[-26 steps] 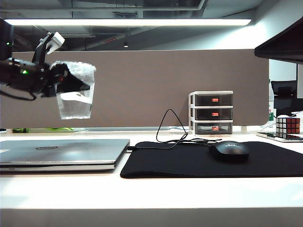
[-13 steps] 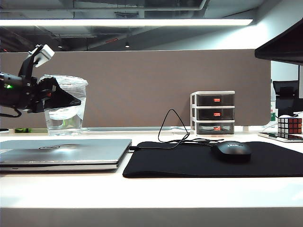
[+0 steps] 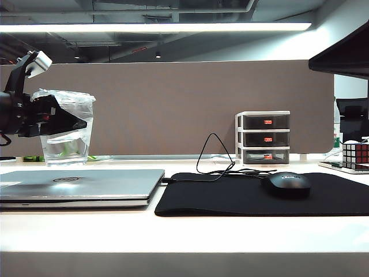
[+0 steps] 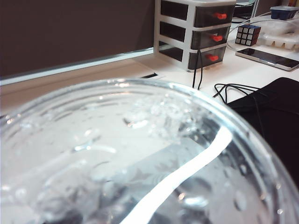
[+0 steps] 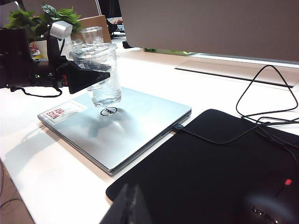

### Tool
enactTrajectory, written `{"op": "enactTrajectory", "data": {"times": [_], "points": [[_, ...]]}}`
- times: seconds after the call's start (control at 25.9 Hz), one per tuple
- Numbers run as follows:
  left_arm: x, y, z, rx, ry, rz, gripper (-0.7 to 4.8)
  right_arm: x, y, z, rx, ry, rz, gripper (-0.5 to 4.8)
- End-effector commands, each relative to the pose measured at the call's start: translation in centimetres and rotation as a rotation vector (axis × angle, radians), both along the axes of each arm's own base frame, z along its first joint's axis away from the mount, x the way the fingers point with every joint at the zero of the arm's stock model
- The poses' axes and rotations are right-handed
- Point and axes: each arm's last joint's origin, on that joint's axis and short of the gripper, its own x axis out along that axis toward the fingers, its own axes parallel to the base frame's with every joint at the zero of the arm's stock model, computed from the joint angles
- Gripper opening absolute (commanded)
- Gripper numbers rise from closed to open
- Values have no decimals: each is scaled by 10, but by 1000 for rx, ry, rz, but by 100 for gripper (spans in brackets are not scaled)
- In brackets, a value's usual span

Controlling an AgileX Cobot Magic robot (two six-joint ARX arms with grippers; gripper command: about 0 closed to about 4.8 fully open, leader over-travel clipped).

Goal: Pick up the coffee cup and place it over the laptop.

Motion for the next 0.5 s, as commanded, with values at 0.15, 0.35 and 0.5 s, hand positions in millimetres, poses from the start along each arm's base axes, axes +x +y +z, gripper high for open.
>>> {"op": "enactTrajectory", "data": {"times": [0.15, 0.35, 0.5], "points": [[-4, 4, -1, 24, -26, 25, 240, 0, 0, 4, 4, -21, 5, -5], [-4, 4, -2, 23, -22, 23, 240, 0, 0, 4, 5, -24, 5, -5], [-2, 4, -16, 22, 21, 23, 241, 0, 0, 4, 6, -26, 5, -5]]}}
